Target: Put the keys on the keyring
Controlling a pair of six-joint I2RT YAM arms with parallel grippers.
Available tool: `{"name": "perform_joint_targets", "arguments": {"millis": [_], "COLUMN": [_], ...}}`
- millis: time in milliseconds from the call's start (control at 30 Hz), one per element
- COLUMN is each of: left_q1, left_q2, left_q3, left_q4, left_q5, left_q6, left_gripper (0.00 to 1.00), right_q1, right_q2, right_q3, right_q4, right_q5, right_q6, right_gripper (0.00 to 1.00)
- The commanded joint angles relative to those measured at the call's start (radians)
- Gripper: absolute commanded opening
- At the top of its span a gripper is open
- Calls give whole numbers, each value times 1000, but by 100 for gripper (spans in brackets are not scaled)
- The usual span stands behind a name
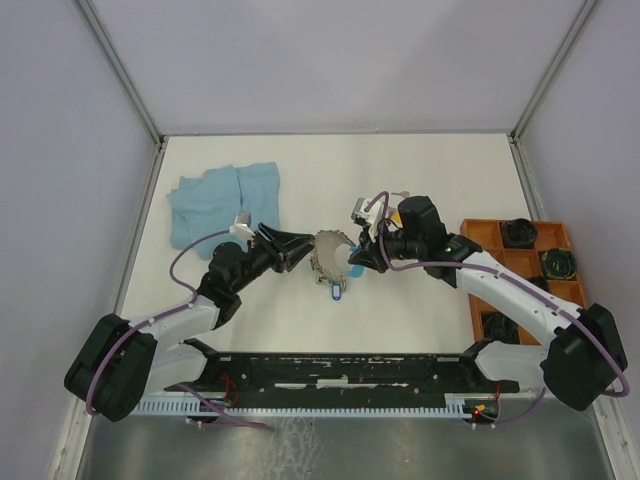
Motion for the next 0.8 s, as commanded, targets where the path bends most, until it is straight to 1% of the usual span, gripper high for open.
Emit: {"name": "perform_joint_targets", "arguments": {"millis": [0,233,467,567,633,767], "left_q1": [-1,-1,-3,-1,-2,-2], "left_q2": [-15,-22,-25,-33,-55,-118], "left_q3": [17,-1,-9,-12,-19,-49], "left_q4": [75,64,53,37,9,-54], "left_q5": [-21,-39,-46,-40,-44,-81], "left_q6": [-45,-43,-42,-38,-23,-1], "left_gripper": [49,37,32,26,26,31], "right_q1": [30,58,85,86,86,86], "right_q2": [-13,-6,-17,-23,-34,-55], "right_q3": [-12,-26,-40,-45,-49,-65], "right_q4": [101,108,117,124,127,139], "right_q5": [-33,-18,18,59,89,129], "right_q6": [6,-5,-18,-17,-16,-16], "right_gripper": [1,1,1,1,1,1]}}
